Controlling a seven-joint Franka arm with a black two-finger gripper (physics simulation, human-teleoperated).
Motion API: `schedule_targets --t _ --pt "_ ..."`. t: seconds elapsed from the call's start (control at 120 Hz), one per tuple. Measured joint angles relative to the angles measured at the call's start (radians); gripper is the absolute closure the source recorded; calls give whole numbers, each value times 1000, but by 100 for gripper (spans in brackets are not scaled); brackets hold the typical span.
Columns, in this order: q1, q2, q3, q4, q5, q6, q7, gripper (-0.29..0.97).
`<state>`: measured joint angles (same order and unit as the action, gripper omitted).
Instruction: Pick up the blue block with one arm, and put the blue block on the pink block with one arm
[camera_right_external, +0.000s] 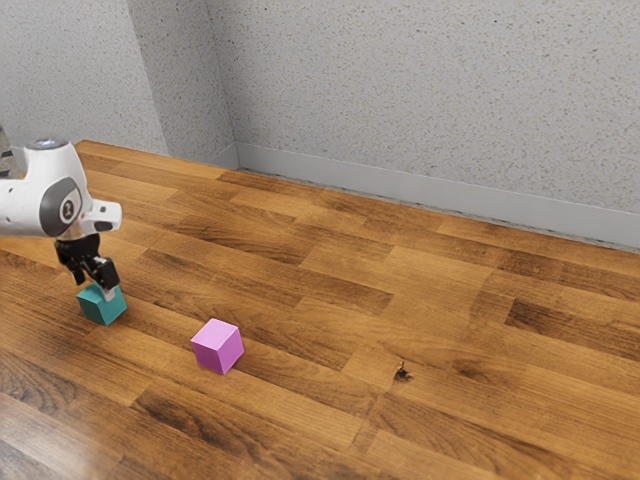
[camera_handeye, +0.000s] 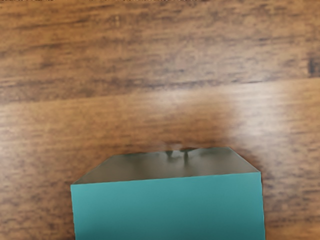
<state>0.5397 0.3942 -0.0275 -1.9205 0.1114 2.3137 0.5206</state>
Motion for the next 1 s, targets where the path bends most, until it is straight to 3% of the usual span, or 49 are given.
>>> schedule_targets --t 1.0 --pt "52 83 -46 64 14 -10 41 0"
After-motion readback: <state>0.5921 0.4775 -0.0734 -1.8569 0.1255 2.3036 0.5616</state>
